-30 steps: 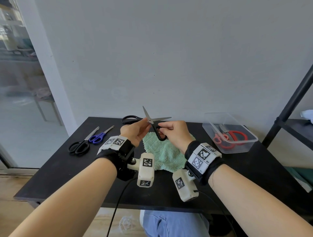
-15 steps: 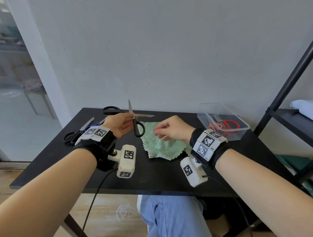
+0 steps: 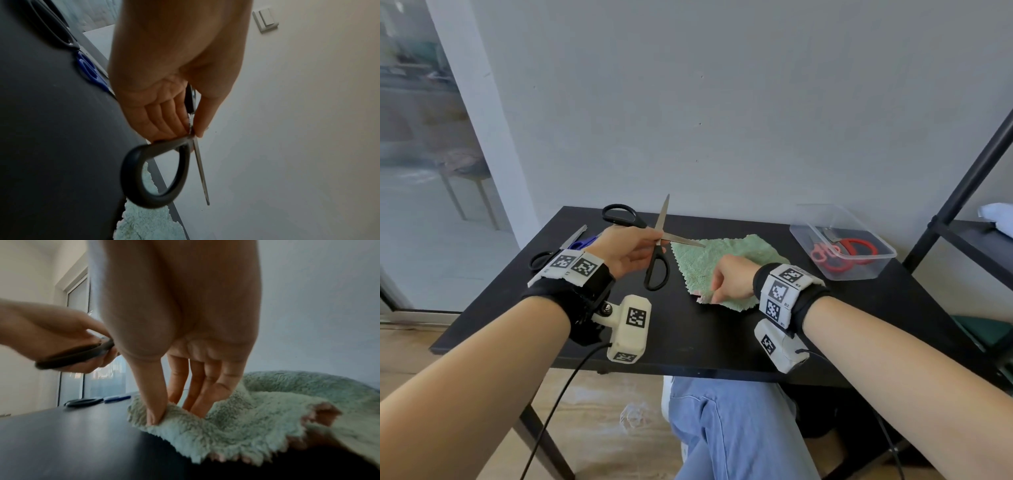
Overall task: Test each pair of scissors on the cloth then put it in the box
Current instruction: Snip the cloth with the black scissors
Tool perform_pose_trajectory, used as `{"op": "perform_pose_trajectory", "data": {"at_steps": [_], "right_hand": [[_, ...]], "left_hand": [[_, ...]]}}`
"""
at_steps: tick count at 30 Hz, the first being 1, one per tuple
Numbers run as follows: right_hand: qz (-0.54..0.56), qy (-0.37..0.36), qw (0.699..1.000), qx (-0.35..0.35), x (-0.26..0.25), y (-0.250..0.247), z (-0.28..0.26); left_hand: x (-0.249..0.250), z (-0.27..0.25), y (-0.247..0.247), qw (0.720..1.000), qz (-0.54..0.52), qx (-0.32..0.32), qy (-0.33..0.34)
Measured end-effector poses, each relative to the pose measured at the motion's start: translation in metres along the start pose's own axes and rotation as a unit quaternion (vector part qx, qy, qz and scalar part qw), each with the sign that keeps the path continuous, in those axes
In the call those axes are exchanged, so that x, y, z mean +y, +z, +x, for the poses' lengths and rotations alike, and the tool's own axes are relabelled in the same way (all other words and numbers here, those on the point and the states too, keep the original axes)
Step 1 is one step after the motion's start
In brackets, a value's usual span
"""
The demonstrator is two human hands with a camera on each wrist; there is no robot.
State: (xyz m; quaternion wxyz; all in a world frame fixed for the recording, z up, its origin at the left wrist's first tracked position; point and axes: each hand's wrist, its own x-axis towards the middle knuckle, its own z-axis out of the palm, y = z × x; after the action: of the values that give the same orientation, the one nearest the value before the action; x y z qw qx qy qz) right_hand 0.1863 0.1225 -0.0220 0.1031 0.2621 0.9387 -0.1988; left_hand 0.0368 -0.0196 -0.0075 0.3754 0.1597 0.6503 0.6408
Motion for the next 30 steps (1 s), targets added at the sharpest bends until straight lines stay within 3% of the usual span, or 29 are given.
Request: {"op": "perform_pose_trajectory", "data": {"at_steps": [8, 12, 20, 25, 30], "right_hand": [[0.133, 0.001, 0.987, 0.089, 0.014, -0.026, 0.017], [0.209, -0.011, 0.968, 0.139, 0.017, -0.039, 0.028], [0.335, -0.024, 0.932, 0.135, 0.025, -0.079, 0.052], [0.29, -0.034, 0.948, 0.124, 0.038, -0.101, 0.066], [0.281, -0.042, 0.941, 0.186, 0.048, -0.129, 0.078]], "left_hand": [[0.005, 0.01, -0.009, 0.999, 0.039, -0.025, 0.005], [0.016, 0.016, -0.004, 0.993, 0.084, -0.084, -0.004], [0.048, 0.047, 0.021, 0.986, 0.127, -0.104, 0.011], [0.065, 0.072, 0.035, 0.987, 0.121, -0.101, 0.02], [0.09, 0.092, 0.048, 0.987, 0.122, -0.097, 0.043]]}}
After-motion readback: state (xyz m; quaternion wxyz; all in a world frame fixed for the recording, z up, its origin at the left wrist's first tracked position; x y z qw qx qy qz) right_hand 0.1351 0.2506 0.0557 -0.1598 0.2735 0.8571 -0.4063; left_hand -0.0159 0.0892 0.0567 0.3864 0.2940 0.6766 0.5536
